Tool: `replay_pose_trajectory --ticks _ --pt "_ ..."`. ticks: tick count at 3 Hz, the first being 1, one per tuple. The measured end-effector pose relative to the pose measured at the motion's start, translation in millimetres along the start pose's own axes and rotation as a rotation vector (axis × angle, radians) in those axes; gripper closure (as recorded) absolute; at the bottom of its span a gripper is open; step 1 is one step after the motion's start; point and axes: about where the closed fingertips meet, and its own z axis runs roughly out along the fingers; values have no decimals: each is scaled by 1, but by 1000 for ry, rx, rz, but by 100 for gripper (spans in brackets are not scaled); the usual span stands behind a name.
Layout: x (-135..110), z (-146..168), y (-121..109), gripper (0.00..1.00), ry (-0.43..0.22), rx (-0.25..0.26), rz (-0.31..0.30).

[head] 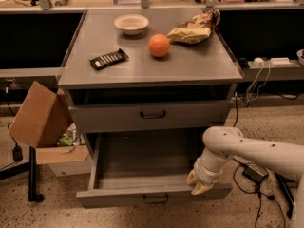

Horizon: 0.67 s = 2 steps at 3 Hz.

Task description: Open middle drawer

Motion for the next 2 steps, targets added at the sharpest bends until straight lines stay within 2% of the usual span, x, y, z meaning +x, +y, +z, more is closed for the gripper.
replay_pose_trajectory --ticks 1,2 --pt "-4 2 6 100 -11 -13 -14" --pt "-4 2 6 84 -11 -13 -14"
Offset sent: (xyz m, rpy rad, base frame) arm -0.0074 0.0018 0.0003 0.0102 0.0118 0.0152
